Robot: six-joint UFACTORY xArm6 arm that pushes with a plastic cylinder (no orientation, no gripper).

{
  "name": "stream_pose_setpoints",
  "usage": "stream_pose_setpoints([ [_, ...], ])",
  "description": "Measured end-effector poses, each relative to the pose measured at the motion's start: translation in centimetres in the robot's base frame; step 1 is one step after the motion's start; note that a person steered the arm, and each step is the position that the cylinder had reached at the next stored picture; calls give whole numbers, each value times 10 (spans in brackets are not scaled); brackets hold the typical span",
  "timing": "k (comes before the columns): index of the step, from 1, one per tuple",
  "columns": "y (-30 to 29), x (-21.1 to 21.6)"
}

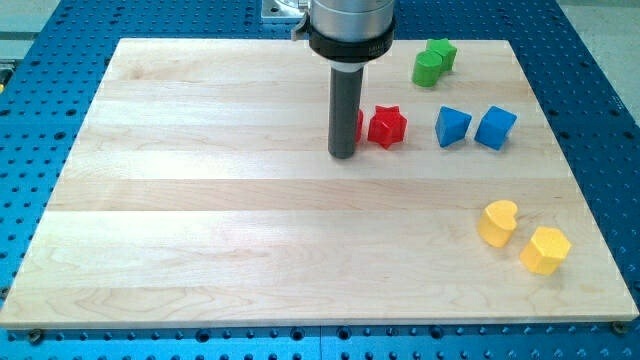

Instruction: Move the green blocks to the top right of the red star

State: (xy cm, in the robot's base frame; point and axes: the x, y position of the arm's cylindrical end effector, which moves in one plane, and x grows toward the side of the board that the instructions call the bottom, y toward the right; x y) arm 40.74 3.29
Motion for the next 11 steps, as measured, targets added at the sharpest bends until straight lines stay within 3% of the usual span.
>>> stream_pose_setpoints([
  [1, -30, 5],
  [2, -77, -28],
  [3, -37, -73],
  [4, 64, -83],
  [6, 207, -163],
  [7, 243, -193],
  [8, 221, -215],
  [11, 35, -208],
])
